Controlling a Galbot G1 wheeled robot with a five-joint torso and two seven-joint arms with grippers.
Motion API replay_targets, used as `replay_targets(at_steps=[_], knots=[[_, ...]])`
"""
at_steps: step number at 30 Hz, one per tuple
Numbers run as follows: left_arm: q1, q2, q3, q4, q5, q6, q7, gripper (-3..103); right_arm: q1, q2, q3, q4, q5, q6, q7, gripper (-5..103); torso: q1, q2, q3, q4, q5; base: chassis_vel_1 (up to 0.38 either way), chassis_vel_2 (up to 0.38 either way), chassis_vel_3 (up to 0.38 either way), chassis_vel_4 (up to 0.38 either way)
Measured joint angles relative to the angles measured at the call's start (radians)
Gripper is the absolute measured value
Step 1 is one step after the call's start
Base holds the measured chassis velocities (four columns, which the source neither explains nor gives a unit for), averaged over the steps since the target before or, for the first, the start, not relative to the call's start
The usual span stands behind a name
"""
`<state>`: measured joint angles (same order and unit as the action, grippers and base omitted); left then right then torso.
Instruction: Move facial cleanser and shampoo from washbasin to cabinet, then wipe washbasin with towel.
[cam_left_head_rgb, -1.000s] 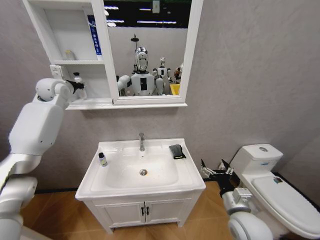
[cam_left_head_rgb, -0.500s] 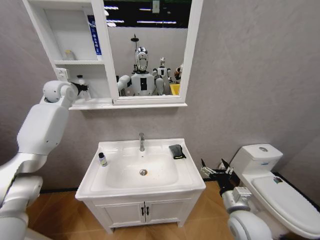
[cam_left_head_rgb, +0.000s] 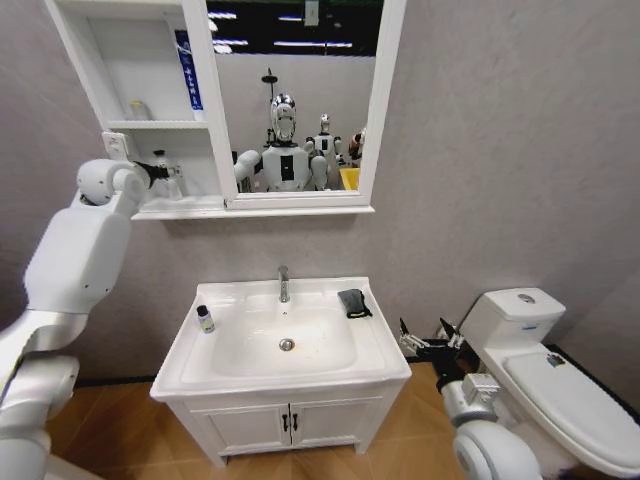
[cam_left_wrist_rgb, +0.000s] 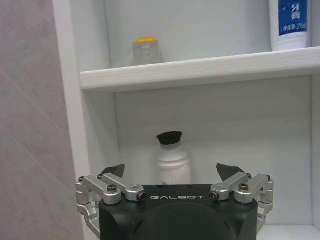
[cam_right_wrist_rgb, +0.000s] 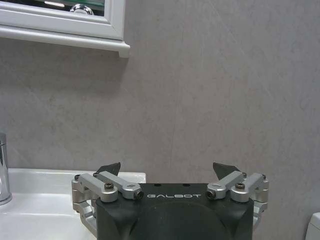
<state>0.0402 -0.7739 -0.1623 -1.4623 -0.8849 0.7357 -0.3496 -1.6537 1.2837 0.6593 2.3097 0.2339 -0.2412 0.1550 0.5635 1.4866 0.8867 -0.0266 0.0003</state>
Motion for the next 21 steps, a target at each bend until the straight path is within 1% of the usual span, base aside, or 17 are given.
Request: replay_targets(at_steps=[2,3,4,5,6,7,8,9,10,11,12,13,15,16,18,19,21], knots=[[0.072,0.043,-0.043,-0.09,-0.037,0.0,-0.036,100,0.002,0.004,-0.005,-0.001,-0.006,0.0,0.0,100,0.0,0.0,0.0,0.0003,-0.0008,0.0,0.0,0.0,0.0],[0.072,0.043,-0.043,-0.09,-0.037,0.0,-0.036,100,0.002,0.004,-0.005,-0.001,-0.006,0.0,0.0,100,0.0,0.0,0.0,0.0003,-0.0008,0.0,0.0,0.0,0.0],[0.143,0.076,-0.101,-0.169,-0.083,0.0,-0.073,100,0.002,0.01,-0.01,-0.001,-0.011,0.0,0.0,100,0.0,0.0,0.0,0.0001,-0.0003,0.0,0.0,0.0,0.0],[0.143,0.076,-0.101,-0.169,-0.083,0.0,-0.073,100,0.002,0.01,-0.01,-0.001,-0.011,0.0,0.0,100,0.0,0.0,0.0,0.0001,-0.0003,0.0,0.0,0.0,0.0],[0.217,0.101,-0.162,-0.254,-0.128,0.0,-0.105,100,0.001,0.016,-0.013,-0.001,-0.015,0.0,0.0,100,0.0,0.0,0.0,0.0003,-0.0004,0.0,0.0,0.0,0.0],[0.217,0.101,-0.162,-0.254,-0.128,0.0,-0.105,100,0.001,0.016,-0.013,-0.001,-0.015,0.0,0.0,100,0.0,0.0,0.0,0.0003,-0.0004,0.0,0.0,0.0,0.0],[0.281,0.116,-0.203,-0.319,-0.154,-0.001,-0.125,100,0.0,0.019,-0.014,-0.001,-0.018,0.0,0.0,100,0.0,0.0,0.0,0.0005,-0.0001,0.0,0.0,0.0,0.0],[0.424,0.136,-0.276,-0.428,-0.186,-0.023,-0.163,100,-0.006,0.024,-0.015,-0.001,-0.026,0.0,0.0,100,0.0,0.0,0.0,0.0003,0.0002,0.0,0.0,0.0,0.0],[0.424,0.136,-0.276,-0.428,-0.186,-0.023,-0.163,100,-0.006,0.024,-0.015,-0.001,-0.026,0.0,0.0,100,0.0,0.0,0.0,0.0003,0.0002,0.0,0.0,0.0,0.0],[0.497,0.137,-0.312,-0.47,-0.192,-0.036,-0.181,100,-0.009,0.025,-0.015,0.0,-0.029,0.001,0.0,100,0.0,0.0,0.0,0.0002,0.0,0.0,0.0,0.0,0.0],[0.621,0.129,-0.376,-0.533,-0.193,-0.053,-0.197,100,-0.014,0.027,-0.015,0.001,-0.031,0.003,0.0,100,0.0,0.0,0.0,0.0003,-0.0011,0.0,0.0,0.0,0.0],[0.621,0.129,-0.376,-0.533,-0.193,-0.053,-0.197,100,-0.014,0.027,-0.015,0.001,-0.031,0.003,0.0,100,0.0,0.0,0.0,0.0003,-0.0011,0.0,0.0,0.0,0.0],[0.849,0.075,-0.491,-0.628,-0.147,-0.079,-0.202,100,-0.02,0.033,-0.015,0.005,-0.038,0.007,-0.001,100,0.0,0.0,0.0,0.0005,-0.0002,0.0,0.0,0.0,0.0],[0.849,0.075,-0.491,-0.628,-0.147,-0.079,-0.202,100,-0.02,0.033,-0.015,0.005,-0.038,0.007,-0.001,100,0.0,0.0,0.0,0.0005,-0.0002,0.0,0.0,0.0,0.0],[0.975,0.01,-0.521,-0.665,-0.066,-0.112,-0.168,100,-0.026,0.037,-0.014,0.009,-0.04,0.01,-0.001,100,0.0,0.0,0.0,0.0005,-0.0003,0.0,0.0,0.0,0.0],[0.975,0.01,-0.521,-0.665,-0.066,-0.112,-0.168,100,-0.026,0.037,-0.014,0.009,-0.04,0.01,-0.001,100,0.0,0.0,0.0,0.0005,-0.0003,0.0,0.0,0.0,0.0],[1.066,-0.086,-0.498,-0.639,0.103,-0.222,-0.088,100,-0.032,0.039,-0.012,0.01,-0.045,0.018,-0.001,100,0.0,0.0,0.0,0.0003,-0.0002,0.0,0.0,0.0,0.0]])
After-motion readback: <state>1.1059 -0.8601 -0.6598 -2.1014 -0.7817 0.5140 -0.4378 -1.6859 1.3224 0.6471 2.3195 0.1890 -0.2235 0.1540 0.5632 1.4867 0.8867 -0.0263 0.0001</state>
